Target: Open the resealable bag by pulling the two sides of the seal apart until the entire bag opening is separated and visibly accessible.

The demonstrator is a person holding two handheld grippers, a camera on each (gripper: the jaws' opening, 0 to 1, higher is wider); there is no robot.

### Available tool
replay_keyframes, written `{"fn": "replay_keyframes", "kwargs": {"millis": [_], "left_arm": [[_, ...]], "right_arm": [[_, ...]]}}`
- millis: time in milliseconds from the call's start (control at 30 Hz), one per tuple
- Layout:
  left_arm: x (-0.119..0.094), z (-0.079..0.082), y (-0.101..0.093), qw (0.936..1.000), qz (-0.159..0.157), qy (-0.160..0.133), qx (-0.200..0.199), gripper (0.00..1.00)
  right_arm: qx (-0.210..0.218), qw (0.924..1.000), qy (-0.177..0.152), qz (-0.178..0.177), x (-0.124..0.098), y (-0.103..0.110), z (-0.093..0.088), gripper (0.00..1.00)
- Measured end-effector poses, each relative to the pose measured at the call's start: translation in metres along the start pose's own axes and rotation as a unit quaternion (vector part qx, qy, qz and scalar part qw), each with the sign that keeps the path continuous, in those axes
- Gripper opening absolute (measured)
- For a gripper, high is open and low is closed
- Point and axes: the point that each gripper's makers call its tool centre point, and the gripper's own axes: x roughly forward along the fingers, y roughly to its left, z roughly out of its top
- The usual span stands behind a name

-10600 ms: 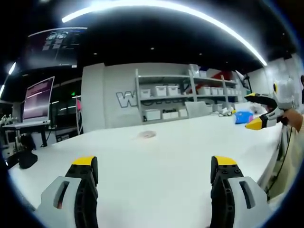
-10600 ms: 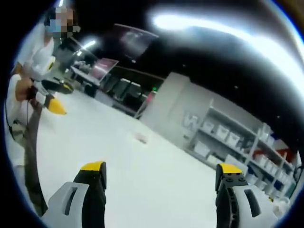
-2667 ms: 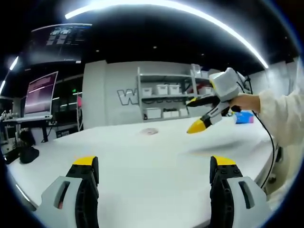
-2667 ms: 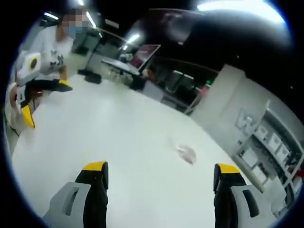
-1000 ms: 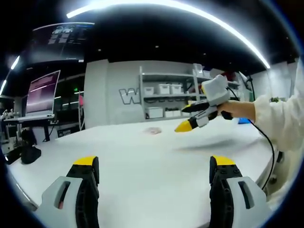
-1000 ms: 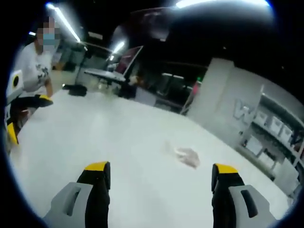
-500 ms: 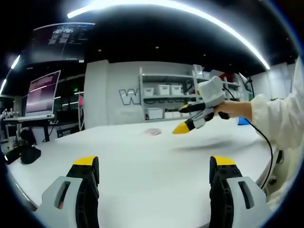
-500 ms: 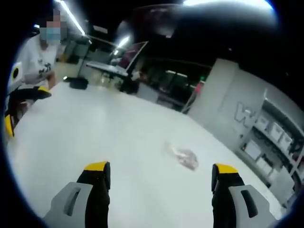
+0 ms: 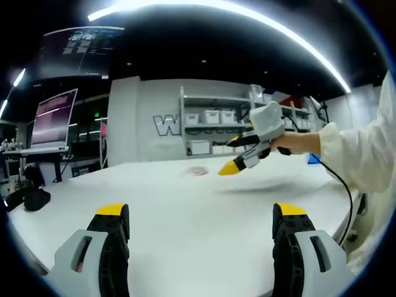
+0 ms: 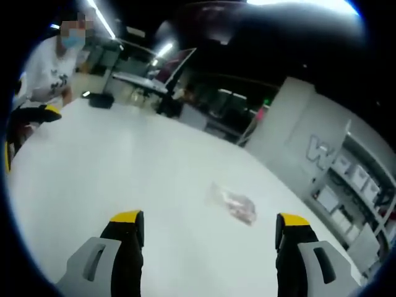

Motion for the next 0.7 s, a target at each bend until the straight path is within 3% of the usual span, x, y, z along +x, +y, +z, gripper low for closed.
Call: {"fn": "replay_keyframes", "kwargs": {"millis": [700], "left_arm": [[0.004,0.006,-0.022,0.9994,-0.026,0.001,0.024,0.94]], "right_arm": [[-0.009,0.9999,0.012,-0.006,0.009,-0.006,-0.006,0.88]]}}
